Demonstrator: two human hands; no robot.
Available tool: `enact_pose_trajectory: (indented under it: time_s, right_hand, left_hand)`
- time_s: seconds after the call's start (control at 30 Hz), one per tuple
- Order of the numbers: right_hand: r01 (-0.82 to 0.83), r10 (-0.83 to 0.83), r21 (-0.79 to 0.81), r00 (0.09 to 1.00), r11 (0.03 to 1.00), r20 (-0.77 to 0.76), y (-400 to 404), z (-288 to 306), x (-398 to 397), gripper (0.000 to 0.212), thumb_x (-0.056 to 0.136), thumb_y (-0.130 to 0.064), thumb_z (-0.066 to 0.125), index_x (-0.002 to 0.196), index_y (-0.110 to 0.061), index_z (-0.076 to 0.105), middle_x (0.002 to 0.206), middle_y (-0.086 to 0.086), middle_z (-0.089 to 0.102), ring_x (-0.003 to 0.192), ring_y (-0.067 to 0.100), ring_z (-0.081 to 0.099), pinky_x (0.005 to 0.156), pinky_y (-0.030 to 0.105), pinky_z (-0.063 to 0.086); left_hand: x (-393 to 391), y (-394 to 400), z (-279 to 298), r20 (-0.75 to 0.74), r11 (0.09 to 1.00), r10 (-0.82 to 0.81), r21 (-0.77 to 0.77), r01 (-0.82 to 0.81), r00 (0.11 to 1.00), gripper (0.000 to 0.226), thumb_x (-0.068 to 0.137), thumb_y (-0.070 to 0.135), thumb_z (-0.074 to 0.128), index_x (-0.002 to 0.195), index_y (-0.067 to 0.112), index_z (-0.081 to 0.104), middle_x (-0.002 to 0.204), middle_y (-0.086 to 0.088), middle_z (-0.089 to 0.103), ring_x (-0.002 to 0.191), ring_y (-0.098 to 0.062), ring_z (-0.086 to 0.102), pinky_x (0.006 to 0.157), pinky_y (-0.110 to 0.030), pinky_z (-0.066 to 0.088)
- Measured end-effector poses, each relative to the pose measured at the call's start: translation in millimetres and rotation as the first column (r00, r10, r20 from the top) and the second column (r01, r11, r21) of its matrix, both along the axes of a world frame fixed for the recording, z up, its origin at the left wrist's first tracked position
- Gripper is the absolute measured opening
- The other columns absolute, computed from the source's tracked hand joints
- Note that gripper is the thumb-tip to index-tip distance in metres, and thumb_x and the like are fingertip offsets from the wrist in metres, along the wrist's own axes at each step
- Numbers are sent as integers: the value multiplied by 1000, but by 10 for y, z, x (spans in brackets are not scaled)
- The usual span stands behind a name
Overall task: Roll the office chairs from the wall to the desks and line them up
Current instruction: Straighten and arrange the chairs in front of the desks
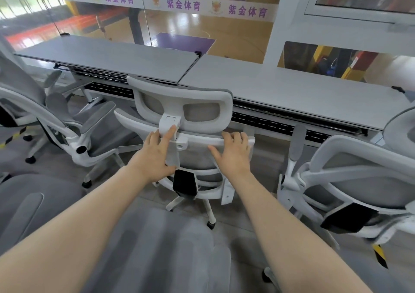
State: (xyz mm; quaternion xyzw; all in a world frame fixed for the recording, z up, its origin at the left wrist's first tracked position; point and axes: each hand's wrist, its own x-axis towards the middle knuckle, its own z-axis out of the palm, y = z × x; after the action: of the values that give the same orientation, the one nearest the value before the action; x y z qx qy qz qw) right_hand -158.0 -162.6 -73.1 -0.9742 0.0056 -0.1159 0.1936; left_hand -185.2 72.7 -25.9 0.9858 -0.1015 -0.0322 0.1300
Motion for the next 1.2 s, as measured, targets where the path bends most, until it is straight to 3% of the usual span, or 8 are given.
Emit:
enact_pose_trajectory:
  time_s: [0.3,0.87,0.97,1.07,1.2]
  right_hand:
    - [3,-2,-15,999,1000,32,-193,11,213,57,89,-60,50,126,-17,49,129,11,47,133,33,28,104,53,34]
    - [39,-38,-14,999,999,31,-306,-29,355,57,88,-60,50,128,-19,49,129,9,46,134,31,28,104,51,34]
    - [33,-33,-39,999,999,-9,-304,16,344,57,90,-57,48,133,-21,45,135,9,44,137,32,25,107,53,31]
    - [-3,-6,-79,994,997,-106,-319,123,333,59,93,-47,47,145,-23,33,150,7,33,146,32,13,114,57,17]
    - [-32,20,-77,987,996,-159,-285,315,117,69,92,-38,48,152,-19,17,158,8,21,148,31,8,118,56,8]
  left_hand:
    - [203,-144,37,-69,999,-44,-13,43,997,119,78,43,71,144,41,-29,155,-16,10,148,-35,-2,119,-50,17]
    - [388,-280,-24,-73,999,-41,-31,39,996,118,79,40,71,146,39,-26,160,-14,-2,148,-34,-12,120,-49,10]
    - [405,-274,-3,-83,999,-35,16,37,996,118,80,40,70,144,40,-29,161,-13,-5,149,-33,-12,119,-51,15]
    - [403,-271,68,-58,993,-24,113,30,998,115,82,41,67,145,38,-29,162,-13,-2,149,-33,-5,117,-54,23]
    - [182,-316,133,-32,965,-29,259,36,999,97,87,37,56,151,29,-16,161,-13,3,149,-34,1,117,-50,23]
